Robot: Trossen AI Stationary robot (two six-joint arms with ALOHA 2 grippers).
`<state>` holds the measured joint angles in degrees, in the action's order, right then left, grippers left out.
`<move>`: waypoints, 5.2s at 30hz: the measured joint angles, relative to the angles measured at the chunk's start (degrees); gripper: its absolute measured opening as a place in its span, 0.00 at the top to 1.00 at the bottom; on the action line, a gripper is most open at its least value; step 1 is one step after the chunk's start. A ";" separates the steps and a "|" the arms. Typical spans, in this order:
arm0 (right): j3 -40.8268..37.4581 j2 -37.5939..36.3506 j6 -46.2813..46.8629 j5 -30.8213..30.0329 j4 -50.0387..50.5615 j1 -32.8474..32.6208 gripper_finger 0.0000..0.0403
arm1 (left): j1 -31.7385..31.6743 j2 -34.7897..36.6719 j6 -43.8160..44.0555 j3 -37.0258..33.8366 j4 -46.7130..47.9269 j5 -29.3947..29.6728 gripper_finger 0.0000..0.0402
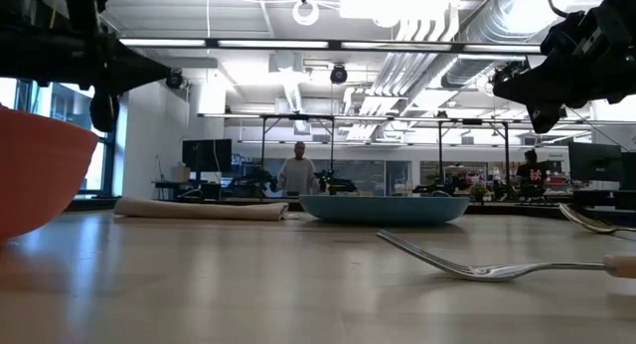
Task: Set table place
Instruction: Stack the orange bowl on top of the blue plate
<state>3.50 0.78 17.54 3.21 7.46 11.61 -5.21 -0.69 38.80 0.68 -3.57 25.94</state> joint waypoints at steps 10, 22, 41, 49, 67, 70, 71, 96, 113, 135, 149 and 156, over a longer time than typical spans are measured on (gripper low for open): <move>-0.01 0.00 0.11 -0.01 0.00 -0.01 1.00 | 0.02 -12.45 2.11 5.71 0.78 1.98 1.00; -0.01 0.00 0.43 -2.35 -6.86 -0.01 1.00 | 2.11 -42.50 3.84 32.66 34.54 -10.03 1.00; 0.00 0.00 4.91 -3.51 -11.56 0.00 1.00 | 29.24 -62.57 27.51 46.91 57.64 -6.47 1.00; 0.00 0.02 14.10 -4.62 -11.07 0.01 1.00 | 31.87 -63.30 29.43 46.91 59.53 -12.16 0.92; -0.01 0.11 24.48 -11.12 -11.98 0.01 0.78 | 31.87 -72.25 22.44 46.85 59.31 -21.29 0.43; -0.01 0.26 23.46 -12.45 -12.00 0.01 0.71 | 31.85 -74.65 22.08 46.85 59.02 -21.40 0.44; -0.01 0.35 22.83 -12.58 -12.00 0.01 0.70 | 31.85 -75.57 22.08 46.85 58.67 -21.42 0.44; 1.09 0.85 20.27 -12.28 -11.75 0.01 0.95 | 26.13 -85.02 27.30 52.87 57.52 -17.65 0.99; 38.37 45.46 0.04 -22.31 0.99 -1.27 1.00 | -3.86 -85.02 -4.57 79.28 56.13 23.28 1.00; 117.89 104.69 -19.15 -25.62 52.27 -0.19 0.58 | -11.76 -84.89 -21.98 80.31 46.81 17.90 1.00; 121.30 109.56 -13.09 -25.07 61.12 -0.32 0.54 | -11.70 -85.09 -25.53 80.15 48.10 17.81 1.00; 123.20 103.80 -7.71 -28.72 72.51 -1.30 0.54 | -11.69 -85.05 -24.97 80.33 46.52 17.99 1.00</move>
<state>126.69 104.57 9.83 -25.50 79.98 10.30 -16.91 -85.73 13.83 81.01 42.96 43.92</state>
